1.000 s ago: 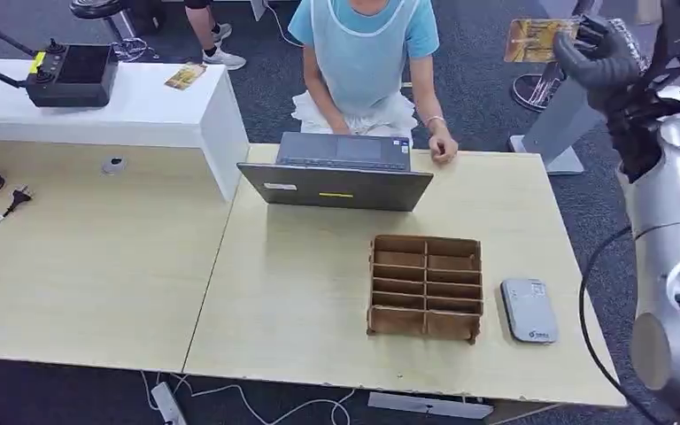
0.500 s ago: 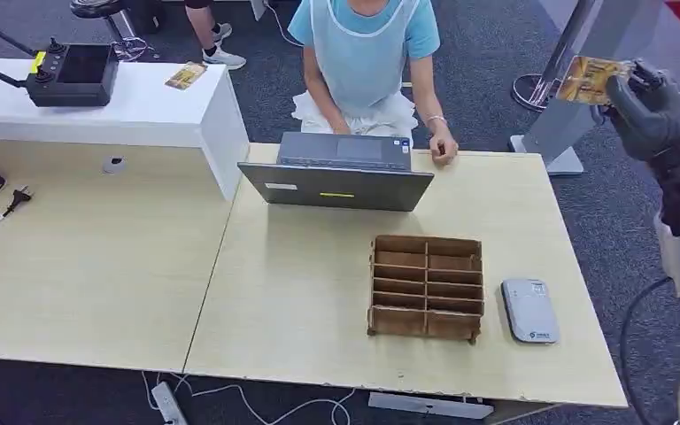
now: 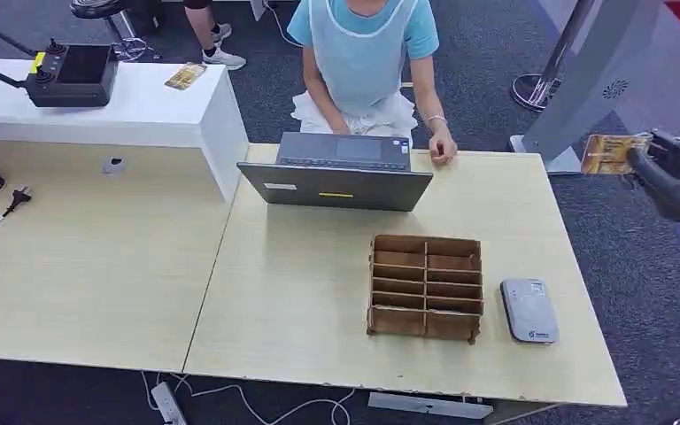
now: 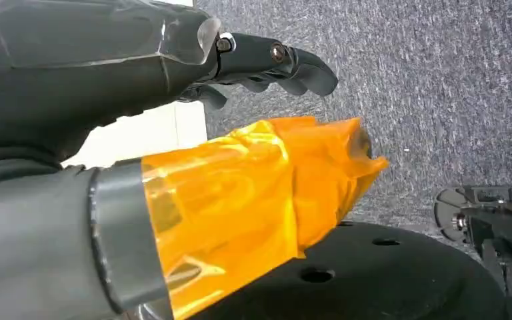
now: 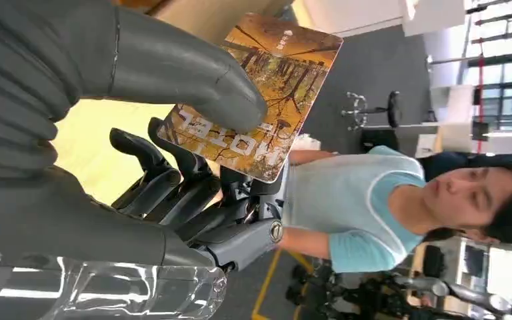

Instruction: Pass the card to the sensor for recognition and then transmit it.

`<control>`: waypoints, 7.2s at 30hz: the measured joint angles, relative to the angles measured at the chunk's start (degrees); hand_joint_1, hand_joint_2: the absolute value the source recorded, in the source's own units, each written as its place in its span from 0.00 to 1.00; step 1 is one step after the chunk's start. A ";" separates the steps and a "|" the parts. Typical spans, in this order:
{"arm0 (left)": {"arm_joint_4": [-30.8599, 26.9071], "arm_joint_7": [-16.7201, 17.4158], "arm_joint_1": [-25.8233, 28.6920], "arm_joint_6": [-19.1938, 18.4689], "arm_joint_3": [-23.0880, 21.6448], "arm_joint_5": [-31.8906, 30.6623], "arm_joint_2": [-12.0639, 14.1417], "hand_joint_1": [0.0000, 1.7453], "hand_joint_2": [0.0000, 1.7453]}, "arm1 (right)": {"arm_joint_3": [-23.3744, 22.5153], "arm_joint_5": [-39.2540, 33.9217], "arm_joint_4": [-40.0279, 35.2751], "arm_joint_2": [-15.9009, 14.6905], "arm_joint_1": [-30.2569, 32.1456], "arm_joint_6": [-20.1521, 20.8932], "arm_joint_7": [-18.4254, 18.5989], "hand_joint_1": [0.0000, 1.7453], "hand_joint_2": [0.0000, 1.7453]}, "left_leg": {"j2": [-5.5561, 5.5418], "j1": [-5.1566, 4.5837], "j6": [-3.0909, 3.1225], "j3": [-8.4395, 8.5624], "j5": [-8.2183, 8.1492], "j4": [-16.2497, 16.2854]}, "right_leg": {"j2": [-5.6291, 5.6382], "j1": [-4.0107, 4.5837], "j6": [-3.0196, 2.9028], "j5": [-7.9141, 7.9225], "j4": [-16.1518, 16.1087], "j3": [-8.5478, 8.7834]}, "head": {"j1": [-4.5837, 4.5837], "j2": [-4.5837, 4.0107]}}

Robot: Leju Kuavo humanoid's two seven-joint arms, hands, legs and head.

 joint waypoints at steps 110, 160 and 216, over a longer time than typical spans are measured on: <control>0.20 1.22 -0.08 0.61 -0.55 -2.60 0.55 0.00 0.00 | 18.14 22.71 7.93 1.68 15.36 -12.74 -1.44 1.00 1.00 | 0.08 0.00 0.07 0.03 -0.03 -0.02 | 0.01 0.00 0.01 -0.01 0.00 0.07 | 0.00 0.00; 0.22 1.33 -0.03 0.59 -0.52 -1.35 0.50 0.00 0.00 | 5.77 28.57 7.23 4.93 11.49 -14.18 -2.47 1.00 1.00 | 0.11 -0.01 0.07 0.12 -0.03 -0.02 | 0.05 0.00 0.01 0.00 0.00 0.13 | 0.00 0.00; 0.22 1.97 -0.23 -1.92 -2.51 -3.98 0.48 0.00 0.00 | 27.91 79.87 7.27 26.68 -34.17 -33.53 8.19 1.00 1.00 | 0.10 0.05 -0.09 0.03 0.15 -0.03 | 0.09 0.03 0.01 0.05 0.09 0.03 | 0.00 0.00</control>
